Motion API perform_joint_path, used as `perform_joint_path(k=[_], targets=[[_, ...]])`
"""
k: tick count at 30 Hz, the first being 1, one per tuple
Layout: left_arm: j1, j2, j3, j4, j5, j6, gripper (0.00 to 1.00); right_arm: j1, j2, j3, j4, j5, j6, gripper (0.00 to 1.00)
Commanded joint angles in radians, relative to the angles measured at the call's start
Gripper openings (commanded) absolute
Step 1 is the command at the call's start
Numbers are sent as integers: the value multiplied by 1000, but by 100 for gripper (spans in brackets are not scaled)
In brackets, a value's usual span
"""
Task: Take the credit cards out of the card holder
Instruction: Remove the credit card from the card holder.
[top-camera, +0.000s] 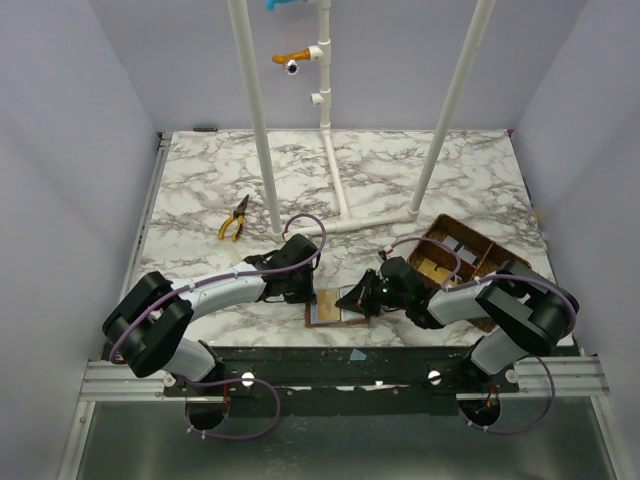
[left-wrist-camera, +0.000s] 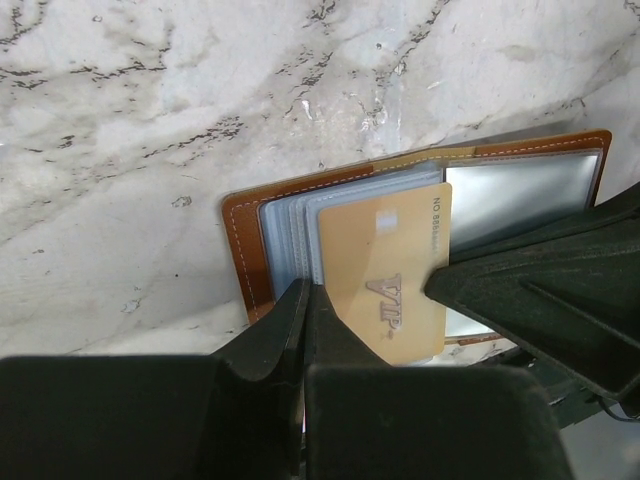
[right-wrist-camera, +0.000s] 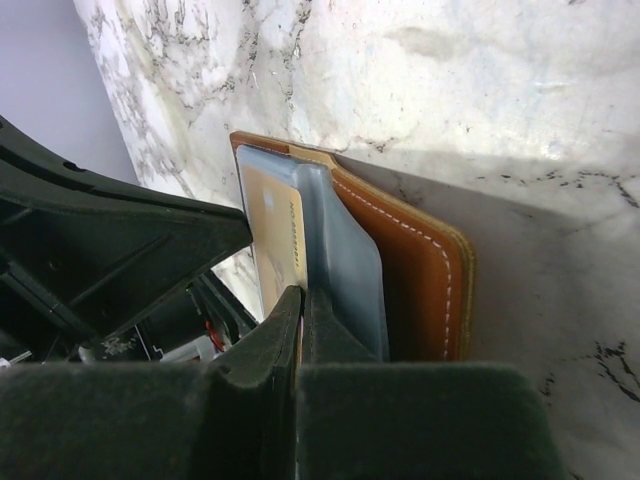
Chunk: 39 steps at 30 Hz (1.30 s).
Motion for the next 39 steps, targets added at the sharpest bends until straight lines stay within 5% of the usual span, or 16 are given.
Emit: perform_joint_path(k=[1, 39], targets=[[4, 46, -35, -62, -44, 0, 0, -1, -38, -13, -56, 48, -30, 1], [7, 51, -29, -109, -105, -2, 0, -1, -106, -44, -153, 101, -85, 1]])
